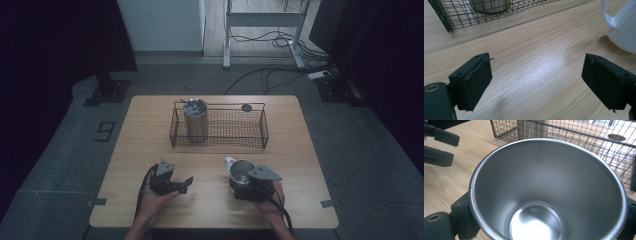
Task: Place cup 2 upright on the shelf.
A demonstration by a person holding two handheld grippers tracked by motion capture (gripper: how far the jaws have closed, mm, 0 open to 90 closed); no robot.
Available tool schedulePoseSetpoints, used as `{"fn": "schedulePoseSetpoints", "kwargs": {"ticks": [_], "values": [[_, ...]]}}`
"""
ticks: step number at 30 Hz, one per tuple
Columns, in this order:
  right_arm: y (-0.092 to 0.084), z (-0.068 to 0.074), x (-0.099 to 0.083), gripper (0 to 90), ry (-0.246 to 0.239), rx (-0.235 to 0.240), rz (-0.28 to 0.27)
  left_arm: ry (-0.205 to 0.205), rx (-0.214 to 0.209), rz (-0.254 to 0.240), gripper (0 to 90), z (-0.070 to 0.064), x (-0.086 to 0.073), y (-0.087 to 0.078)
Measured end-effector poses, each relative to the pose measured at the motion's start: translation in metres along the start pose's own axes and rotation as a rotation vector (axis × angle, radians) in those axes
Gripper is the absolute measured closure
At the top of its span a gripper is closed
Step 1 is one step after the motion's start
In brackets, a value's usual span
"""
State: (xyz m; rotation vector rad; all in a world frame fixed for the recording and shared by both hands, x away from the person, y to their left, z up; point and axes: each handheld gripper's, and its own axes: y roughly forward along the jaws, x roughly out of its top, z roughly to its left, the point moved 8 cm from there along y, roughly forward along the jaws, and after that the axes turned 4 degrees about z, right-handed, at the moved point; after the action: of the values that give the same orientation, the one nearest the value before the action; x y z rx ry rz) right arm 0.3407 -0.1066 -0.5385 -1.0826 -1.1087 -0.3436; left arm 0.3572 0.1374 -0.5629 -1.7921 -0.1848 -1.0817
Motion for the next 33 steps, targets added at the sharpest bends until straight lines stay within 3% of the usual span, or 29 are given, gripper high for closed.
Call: {"fn": "schedulePoseSetpoints", "kwargs": {"ticks": [7,17,33], "values": [[-0.01,-0.005,0.008,7.5,-0.005,-0.012,-0.008,-0.007,-0.004,-0.004,9.5,0.0,0.001,-0.001],[-0.019,-0.007,0.024,7.4,-0.035,0.009,-0.011,-0.009,-0.004,-0.007,9.5,0.0,0.001,-0.003],[-0.032,-0.009,0.055,7.5,-0.034,0.017,-0.045,-0.014,-0.01,-0.009,9.6,-0.001,0.001,-0.004]]}}
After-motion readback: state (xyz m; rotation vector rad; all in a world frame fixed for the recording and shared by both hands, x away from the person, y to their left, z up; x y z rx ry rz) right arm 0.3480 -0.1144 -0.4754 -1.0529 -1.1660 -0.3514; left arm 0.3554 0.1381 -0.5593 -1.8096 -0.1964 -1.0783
